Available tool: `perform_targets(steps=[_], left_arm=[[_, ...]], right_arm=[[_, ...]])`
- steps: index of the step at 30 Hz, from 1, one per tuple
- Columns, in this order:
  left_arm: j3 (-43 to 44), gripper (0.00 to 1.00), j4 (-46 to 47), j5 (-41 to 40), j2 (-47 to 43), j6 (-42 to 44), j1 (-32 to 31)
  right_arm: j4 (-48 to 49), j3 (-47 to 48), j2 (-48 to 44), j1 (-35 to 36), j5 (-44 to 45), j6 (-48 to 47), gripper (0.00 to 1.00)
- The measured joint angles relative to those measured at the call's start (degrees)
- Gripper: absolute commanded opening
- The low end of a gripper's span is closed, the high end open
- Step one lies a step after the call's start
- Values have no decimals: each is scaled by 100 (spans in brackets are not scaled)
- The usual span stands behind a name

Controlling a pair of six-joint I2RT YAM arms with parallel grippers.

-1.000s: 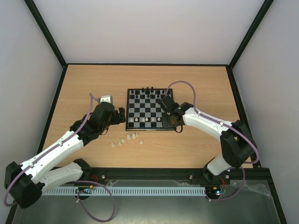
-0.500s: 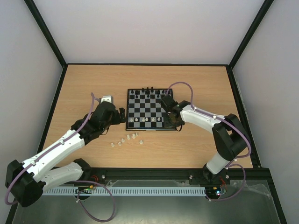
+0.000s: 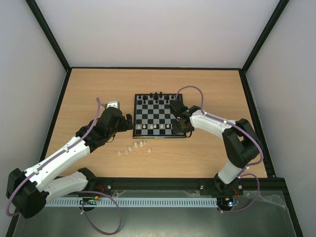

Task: Set up the chess pieces on the board
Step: Place the chess piece on the chessboard, then pick up the chess piece at the center of the board.

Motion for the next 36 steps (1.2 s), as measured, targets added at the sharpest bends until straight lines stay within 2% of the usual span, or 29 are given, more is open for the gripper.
perform_targets(steps=[6,10,17,26,30,36], left_arm=[[0,100,0,0,9,0,9],[0,99,0,0,9,0,11],[-2,100,-4,17,9,-15,66],[-516,100,-269,317,-70,-501,236],[-719,99,-601,686,-186,-876,234],[-564,100,-1128,1285,-216,-1320,234]], right_arm=[[17,11,20,-17,-44,-35,34],[-72,66,-28,-17,-48,-83,36],[-245,190,-549,-17,-94,-105,49],[-468,323,-1408,-13,-691,-243,50],[-468,350,-1449,52,-903,-319,50],[-461,348,-1458,315,-1036,-387,50]])
